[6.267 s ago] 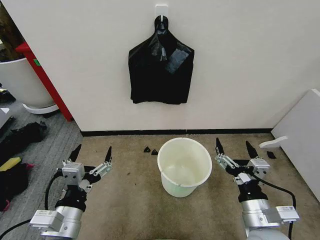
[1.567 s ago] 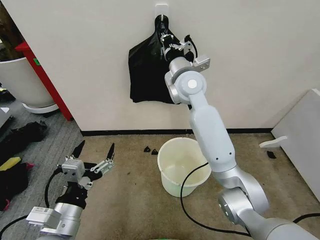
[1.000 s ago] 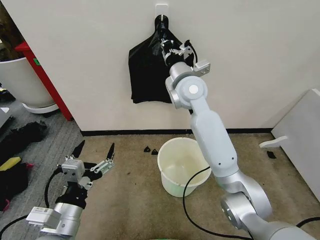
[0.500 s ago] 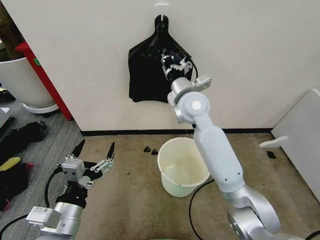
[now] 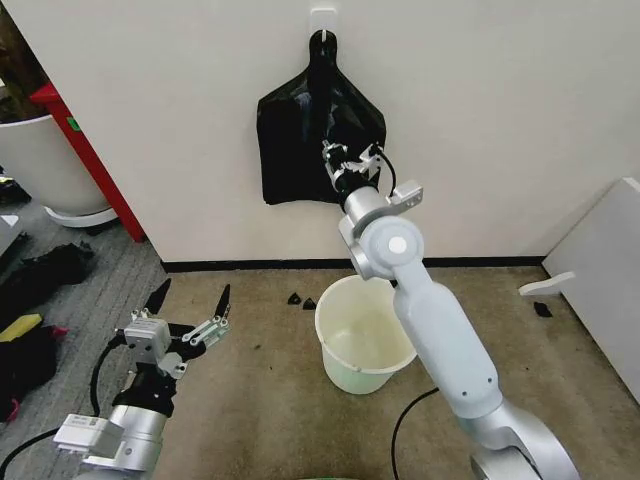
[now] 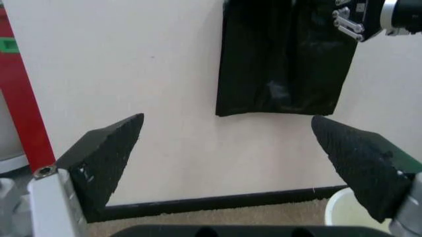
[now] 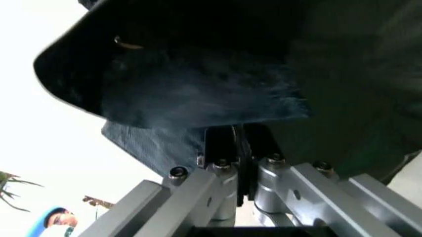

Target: Place the garbage bag over the trash bin.

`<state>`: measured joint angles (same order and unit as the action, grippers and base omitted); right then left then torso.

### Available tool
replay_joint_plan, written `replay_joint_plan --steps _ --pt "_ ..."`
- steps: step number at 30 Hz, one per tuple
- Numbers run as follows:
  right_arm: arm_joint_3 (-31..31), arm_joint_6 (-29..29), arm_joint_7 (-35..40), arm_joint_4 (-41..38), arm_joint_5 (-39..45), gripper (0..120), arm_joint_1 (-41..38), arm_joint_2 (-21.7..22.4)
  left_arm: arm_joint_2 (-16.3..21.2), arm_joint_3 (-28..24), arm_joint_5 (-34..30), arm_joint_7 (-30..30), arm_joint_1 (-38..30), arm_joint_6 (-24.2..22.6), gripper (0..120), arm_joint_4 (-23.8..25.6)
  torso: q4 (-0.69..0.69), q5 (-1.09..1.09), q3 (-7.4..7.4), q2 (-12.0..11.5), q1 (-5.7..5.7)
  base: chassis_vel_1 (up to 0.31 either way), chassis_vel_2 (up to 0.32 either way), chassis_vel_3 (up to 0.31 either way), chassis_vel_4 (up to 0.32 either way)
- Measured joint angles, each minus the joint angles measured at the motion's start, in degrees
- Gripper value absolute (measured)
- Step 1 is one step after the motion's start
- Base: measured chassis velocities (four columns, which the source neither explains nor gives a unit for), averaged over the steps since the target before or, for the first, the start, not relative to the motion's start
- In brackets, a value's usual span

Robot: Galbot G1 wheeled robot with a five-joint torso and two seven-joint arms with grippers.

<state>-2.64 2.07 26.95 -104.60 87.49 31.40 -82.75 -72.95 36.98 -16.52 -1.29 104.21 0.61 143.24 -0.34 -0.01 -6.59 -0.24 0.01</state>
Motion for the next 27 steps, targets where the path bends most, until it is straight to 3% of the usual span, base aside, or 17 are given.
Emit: replay_joint_plan --steps 27 --pt "1.05 -1.49 -0.63 -3.94 -0.27 0 7.17 2.62 -0.13 0.0 0.59 0.22 -0.09 0.38 100 0.0 0.0 0.0 0.0 0.0 0.0 0.0 0.0 0.0 0.0"
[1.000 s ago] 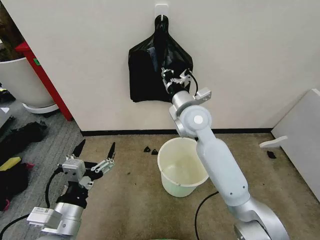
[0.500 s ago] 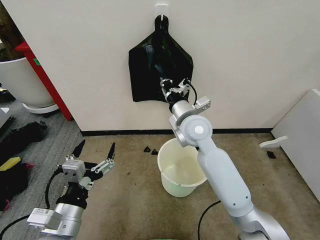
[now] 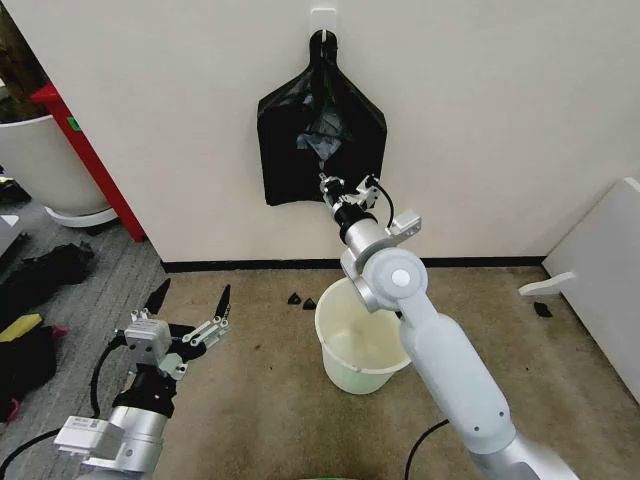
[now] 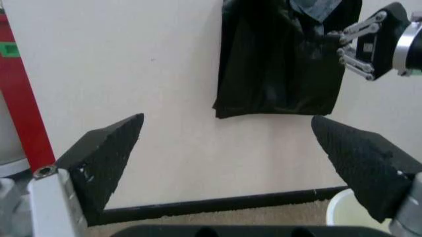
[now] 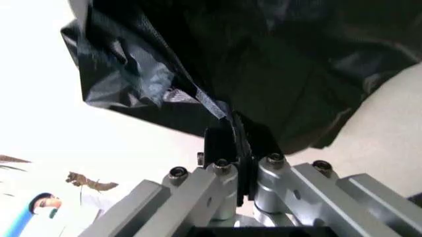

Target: Place the garbage bag over the trash bin.

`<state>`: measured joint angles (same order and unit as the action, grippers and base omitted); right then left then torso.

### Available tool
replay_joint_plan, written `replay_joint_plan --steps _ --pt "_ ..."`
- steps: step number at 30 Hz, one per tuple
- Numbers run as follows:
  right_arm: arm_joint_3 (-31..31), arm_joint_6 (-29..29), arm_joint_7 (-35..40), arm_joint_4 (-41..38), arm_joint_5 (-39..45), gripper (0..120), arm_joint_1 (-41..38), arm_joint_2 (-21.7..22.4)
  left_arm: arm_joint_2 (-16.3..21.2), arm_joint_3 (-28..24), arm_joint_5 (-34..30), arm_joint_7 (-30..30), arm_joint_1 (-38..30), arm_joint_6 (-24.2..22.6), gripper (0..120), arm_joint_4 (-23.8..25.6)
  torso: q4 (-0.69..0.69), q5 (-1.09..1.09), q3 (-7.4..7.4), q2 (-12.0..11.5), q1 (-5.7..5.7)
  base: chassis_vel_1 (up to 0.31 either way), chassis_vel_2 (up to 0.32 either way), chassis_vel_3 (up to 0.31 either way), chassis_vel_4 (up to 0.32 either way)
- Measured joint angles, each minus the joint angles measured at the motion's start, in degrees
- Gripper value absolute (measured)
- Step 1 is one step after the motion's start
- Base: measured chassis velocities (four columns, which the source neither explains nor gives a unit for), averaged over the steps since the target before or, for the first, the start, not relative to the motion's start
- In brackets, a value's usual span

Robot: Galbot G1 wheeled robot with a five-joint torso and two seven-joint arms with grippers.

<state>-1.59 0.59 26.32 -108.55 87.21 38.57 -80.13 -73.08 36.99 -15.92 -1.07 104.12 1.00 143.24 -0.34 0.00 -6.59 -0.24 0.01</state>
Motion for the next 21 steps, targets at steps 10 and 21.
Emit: replay_joint_plan --steps 10,21 --pt "0.13 -0.25 -0.6 -1.92 -0.87 0 4.19 0.39 0.02 0.0 0.0 0.02 -0.04 0.12 100 0.0 0.0 0.01 0.0 0.0 0.0 0.0 0.0 0.0 0.0" --pt "0.1 -0.43 -1.22 -3.64 -2.06 0 8.8 0.76 0.05 0.04 -0.04 0.02 0.02 0.17 100 0.0 0.0 0.0 0.0 0.0 0.0 0.0 0.0 0.0 0.0"
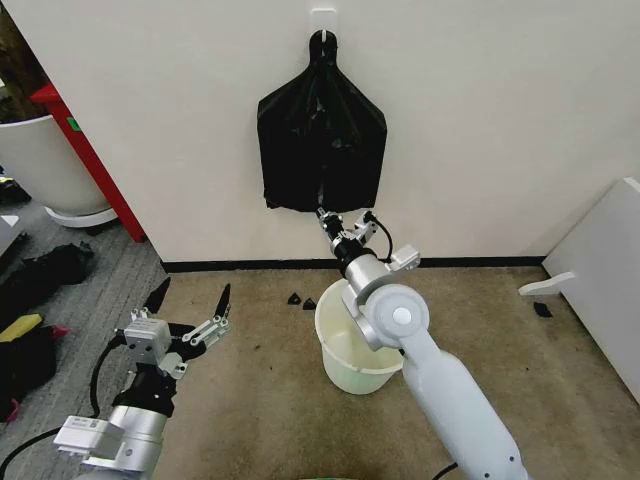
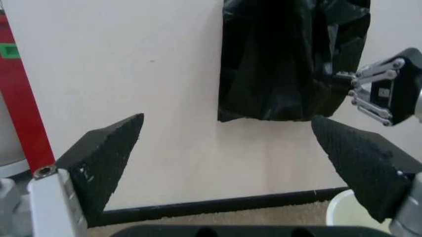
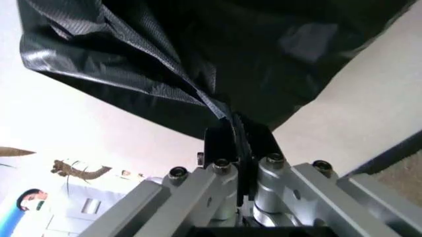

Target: Place the garbage bag over the trash bin.

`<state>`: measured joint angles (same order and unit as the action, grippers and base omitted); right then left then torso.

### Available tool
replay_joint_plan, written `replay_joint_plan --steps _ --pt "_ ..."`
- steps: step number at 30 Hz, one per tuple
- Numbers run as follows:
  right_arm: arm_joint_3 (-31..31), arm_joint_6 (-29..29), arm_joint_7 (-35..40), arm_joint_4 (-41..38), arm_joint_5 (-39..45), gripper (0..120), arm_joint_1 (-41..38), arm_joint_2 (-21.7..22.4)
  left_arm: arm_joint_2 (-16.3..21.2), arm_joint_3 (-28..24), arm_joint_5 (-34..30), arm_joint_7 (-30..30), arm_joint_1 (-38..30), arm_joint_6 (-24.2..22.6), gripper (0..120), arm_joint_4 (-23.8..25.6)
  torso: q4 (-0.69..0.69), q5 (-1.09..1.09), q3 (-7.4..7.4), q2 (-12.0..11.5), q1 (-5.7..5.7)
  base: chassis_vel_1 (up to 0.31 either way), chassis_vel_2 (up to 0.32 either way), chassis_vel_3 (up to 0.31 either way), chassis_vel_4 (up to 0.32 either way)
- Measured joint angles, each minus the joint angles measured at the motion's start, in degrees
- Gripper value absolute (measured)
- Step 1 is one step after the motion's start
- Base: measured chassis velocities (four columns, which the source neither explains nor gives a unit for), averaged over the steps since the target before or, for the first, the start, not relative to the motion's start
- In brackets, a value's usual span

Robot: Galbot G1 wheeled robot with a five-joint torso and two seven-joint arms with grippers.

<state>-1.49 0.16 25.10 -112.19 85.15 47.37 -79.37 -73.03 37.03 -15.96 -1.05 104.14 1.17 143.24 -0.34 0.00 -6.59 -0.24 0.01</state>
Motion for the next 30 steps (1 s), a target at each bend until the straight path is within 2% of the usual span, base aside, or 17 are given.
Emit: replay_joint_plan --steps 30 --pt "-1.06 -0.34 -1.99 -2.62 -3.04 0 9.53 1.1 1.05 0.11 -0.55 0.04 -0.5 -0.04 100 0.0 0.0 0.0 0.0 0.0 0.0 0.0 0.0 0.0 0.0"
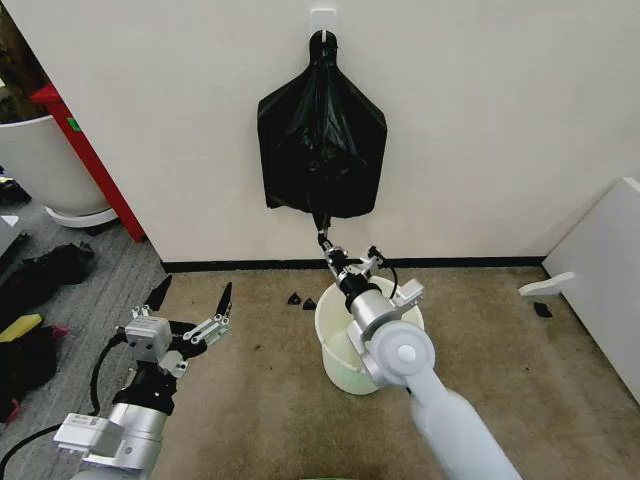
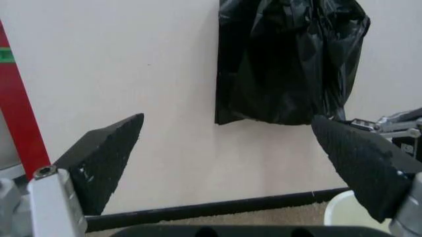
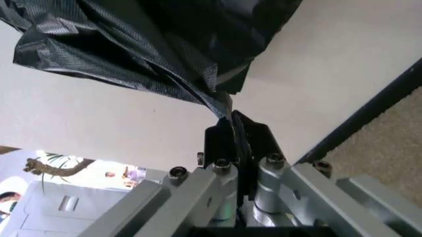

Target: Place the garbage bag over the trash bin.

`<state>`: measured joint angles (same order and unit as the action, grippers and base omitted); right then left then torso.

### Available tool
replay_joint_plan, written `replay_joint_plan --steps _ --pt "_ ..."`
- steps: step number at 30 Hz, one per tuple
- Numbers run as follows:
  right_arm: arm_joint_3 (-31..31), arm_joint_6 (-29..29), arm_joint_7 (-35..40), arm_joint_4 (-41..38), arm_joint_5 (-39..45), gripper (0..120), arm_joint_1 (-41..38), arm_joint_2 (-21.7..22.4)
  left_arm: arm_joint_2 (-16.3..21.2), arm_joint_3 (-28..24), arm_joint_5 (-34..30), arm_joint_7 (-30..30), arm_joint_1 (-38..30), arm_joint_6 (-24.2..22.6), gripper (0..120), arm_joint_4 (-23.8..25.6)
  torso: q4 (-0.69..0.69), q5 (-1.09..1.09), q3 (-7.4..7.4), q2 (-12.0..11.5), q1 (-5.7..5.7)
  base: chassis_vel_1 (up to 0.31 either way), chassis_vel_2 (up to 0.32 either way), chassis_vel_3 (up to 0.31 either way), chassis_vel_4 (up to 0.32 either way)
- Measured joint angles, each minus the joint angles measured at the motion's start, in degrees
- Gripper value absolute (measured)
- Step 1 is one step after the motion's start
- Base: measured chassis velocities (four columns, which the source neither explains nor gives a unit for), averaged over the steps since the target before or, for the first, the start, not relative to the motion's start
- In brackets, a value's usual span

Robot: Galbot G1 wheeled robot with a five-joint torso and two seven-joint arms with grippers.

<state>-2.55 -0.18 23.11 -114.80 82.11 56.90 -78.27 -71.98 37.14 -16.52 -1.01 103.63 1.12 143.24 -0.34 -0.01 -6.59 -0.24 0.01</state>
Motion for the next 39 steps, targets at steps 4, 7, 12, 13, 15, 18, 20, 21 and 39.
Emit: replay_joint_plan --steps 4,7,12,13,15,18,20,21,39 --pt "-0.27 -0.06 -0.22 -0.25 -0.31 0 0.87 0.0 0.06 -0.01 0.0 0.01 -0.05 0.0 100 0.0 0.0 0.0 0.0 0.0 0.0 0.0 0.0 0.0 0.0" --pt "-0.31 -0.08 -0.31 -0.38 -0.5 0 1.3 0.01 0.1 -0.03 0.0 0.04 -0.09 0.0 100 0.0 0.0 0.0 0.0 0.0 0.0 0.0 0.0 0.0 0.0" --pt "-0.28 -0.15 -0.7 -0.6 -1.13 0 2.51 0.1 0.43 -0.11 -0.03 0.09 -0.37 -0.02 100 0.0 0.0 0.0 0.0 0.0 0.0 0.0 0.0 0.0 0.0" --pt "-0.29 -0.16 -0.73 -0.63 -1.22 0 2.66 0.09 0.52 -0.11 -0.08 0.1 -0.39 -0.04 100 0.0 0.0 0.0 0.0 0.0 0.0 0.0 0.0 0.0 0.0" --pt "-0.28 -0.16 -0.87 -0.69 -1.4 0 2.94 0.04 0.61 -0.08 -0.17 0.09 -0.43 -0.05 100 0.0 0.0 0.0 0.0 0.0 0.0 0.0 0.0 0.0 0.0" --pt "-0.33 -0.16 -1.22 -0.81 -2.02 0 3.76 -0.19 0.82 0.02 -0.35 0.1 -0.45 -0.06 100 0.0 0.0 0.0 0.0 0.0 0.0 0.0 0.0 0.0 0.0" --pt "-0.39 -0.16 -1.38 -0.97 -2.34 0 4.26 -0.34 0.89 0.04 -0.42 0.1 -0.47 -0.08 100 0.0 0.0 0.0 0.0 0.0 0.0 0.0 0.0 0.0 0.0" --pt "-0.39 -0.16 -1.38 -0.97 -2.34 0 4.26 -0.34 0.89 0.04 -0.42 0.1 -0.47 -0.08 100 0.0 0.0 0.0 0.0 0.0 0.0 0.0 0.0 0.0 0.0" --pt "-0.53 -0.06 -1.81 -1.45 -3.78 0 5.41 -0.63 2.04 0.2 -1.22 0.04 -1.07 -0.48 100 0.0 0.0 0.0 0.0 0.0 0.0 0.0 0.0 0.0 0.0"
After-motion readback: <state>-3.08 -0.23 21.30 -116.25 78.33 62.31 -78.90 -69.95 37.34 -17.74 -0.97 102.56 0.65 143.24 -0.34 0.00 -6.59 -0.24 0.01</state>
